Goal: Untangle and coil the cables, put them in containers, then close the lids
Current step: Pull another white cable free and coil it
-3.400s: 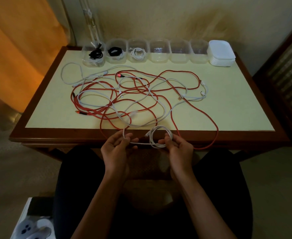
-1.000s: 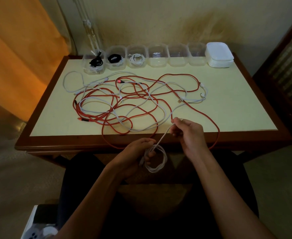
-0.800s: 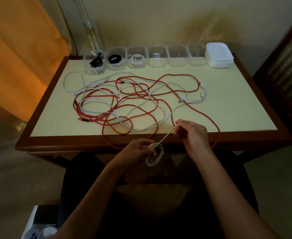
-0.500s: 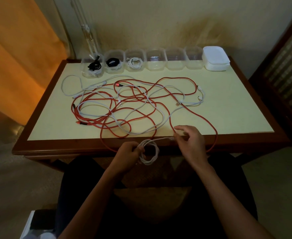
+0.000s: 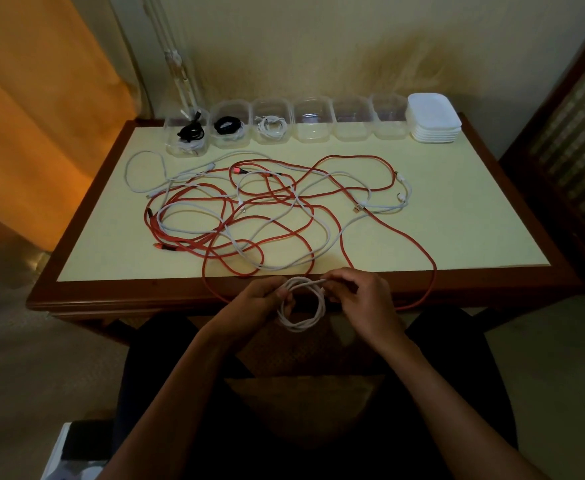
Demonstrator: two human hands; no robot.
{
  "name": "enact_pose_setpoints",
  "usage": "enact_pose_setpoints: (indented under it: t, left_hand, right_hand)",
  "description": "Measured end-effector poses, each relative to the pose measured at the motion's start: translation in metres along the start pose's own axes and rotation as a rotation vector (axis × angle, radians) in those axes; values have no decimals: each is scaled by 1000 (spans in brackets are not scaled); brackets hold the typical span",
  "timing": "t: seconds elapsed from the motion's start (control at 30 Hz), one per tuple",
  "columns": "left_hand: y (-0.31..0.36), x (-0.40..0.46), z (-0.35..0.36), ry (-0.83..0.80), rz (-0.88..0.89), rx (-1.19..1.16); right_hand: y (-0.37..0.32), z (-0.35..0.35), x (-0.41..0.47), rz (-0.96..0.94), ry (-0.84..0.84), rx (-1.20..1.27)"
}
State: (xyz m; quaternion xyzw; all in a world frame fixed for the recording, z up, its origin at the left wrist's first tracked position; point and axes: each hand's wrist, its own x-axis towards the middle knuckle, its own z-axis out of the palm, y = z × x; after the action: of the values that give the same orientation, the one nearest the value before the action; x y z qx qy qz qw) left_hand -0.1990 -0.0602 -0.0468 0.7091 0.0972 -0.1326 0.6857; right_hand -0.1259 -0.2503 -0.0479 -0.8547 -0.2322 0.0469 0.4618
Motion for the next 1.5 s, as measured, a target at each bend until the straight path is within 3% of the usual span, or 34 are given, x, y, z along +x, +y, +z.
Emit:
enact_pose_setpoints:
  t: [0.2,0.33,0.5,0.77,1.07,1.3,1.5]
  left_hand:
    - [13,5,1,-188,-10,105]
    - [15,9,-1,-192,28,149]
    - [4,7,0,-59,28,93]
    - [4,9,11,-115,20,165]
    - [-4,12,18,198,-78,166]
    - [-9,13,29,404,-160,156]
    - [0,19,27,352,-136,218]
  right_hand:
    - [-16,7,-2,376,106,506]
    - [-27,9,-4,574,60,896]
    - [-21,11,-13,505,62,777]
    - [-14,17,-11,503,161,751]
    - [0,26,-23,626,-66,807]
    - [3,24,-24,729,-244,1021]
    - [0,24,-16,653,-263,865]
